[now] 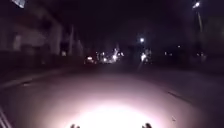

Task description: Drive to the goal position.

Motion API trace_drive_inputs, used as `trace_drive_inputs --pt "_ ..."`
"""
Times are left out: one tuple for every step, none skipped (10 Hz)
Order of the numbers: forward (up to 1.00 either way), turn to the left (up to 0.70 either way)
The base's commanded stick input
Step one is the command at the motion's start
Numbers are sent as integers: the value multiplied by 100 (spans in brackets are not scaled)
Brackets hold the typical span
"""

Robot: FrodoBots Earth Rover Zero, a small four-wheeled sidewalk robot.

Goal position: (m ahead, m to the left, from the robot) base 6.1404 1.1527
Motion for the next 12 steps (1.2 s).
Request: trace_drive_inputs --pt "70 0" --pt "70 0" --pt "70 0" --pt "70 0" --pt "70 26" --pt "70 35" --pt "70 35" --pt "70 35" --pt "70 13" --pt "70 0" --pt "70 0" --pt "70 0"
